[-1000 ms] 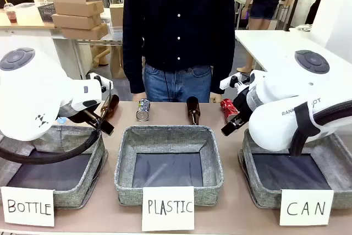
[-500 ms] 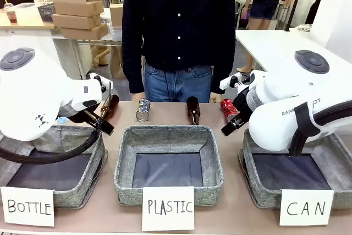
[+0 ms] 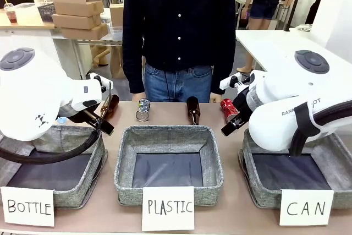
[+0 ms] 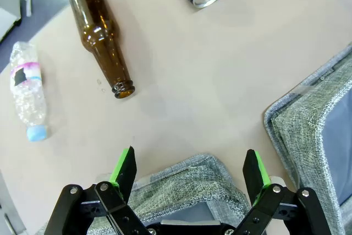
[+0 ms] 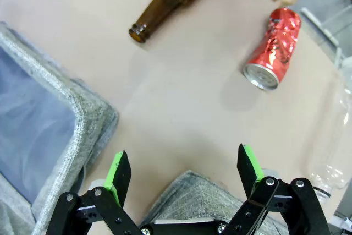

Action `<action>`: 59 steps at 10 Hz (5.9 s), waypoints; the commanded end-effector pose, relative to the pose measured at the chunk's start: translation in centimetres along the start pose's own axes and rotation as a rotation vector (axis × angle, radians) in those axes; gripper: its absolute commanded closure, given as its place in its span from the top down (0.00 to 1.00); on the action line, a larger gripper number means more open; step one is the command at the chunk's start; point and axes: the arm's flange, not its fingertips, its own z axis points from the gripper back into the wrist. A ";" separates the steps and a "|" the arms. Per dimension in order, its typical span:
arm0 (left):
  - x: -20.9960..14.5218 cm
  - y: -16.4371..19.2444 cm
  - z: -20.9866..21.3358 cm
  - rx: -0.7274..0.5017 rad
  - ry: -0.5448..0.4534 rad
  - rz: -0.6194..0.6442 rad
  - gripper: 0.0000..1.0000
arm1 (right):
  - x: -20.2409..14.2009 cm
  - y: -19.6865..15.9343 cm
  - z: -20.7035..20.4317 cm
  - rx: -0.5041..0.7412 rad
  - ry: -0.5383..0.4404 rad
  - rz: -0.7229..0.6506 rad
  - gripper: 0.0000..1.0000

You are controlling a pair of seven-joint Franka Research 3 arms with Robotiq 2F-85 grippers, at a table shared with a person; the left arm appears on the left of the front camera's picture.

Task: Sort the can waste into the basket.
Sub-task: Pick up the can waste from the table and place it in the right Fabric basket.

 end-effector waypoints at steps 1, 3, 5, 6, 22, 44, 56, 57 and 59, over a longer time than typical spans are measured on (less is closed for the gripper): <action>0.0 0.0 0.0 0.000 0.000 0.000 1.00 | 0.0 0.0 0.0 0.000 0.000 0.000 1.00; 1.2 0.5 7.6 0.029 -0.032 0.007 1.00 | 1.6 2.8 7.4 -0.007 -0.082 -0.006 1.00; 0.7 -3.2 17.0 0.056 -0.050 0.067 1.00 | 0.1 7.5 15.1 0.028 -0.080 0.015 1.00; -1.3 -5.5 19.7 -0.075 -0.057 -0.015 1.00 | -1.6 8.7 16.8 0.050 0.020 0.016 1.00; -11.1 3.6 19.2 -1.103 -0.462 0.720 1.00 | -9.6 -2.6 19.4 1.198 -0.397 -1.160 1.00; -6.3 11.5 21.8 -1.065 -0.484 0.774 1.00 | 4.0 -16.2 12.0 0.000 -0.069 -0.858 1.00; -6.3 11.5 21.8 -1.065 -0.484 0.774 1.00 | 12.9 -21.1 -15.8 0.181 0.476 -0.637 1.00; -6.3 11.5 21.8 -1.065 -0.484 0.774 1.00 | 12.6 -20.3 -16.8 0.181 0.473 -0.631 1.00; -6.3 11.5 21.8 -1.065 -0.484 0.774 1.00 | 12.2 -19.2 -18.2 0.189 0.498 -0.624 1.00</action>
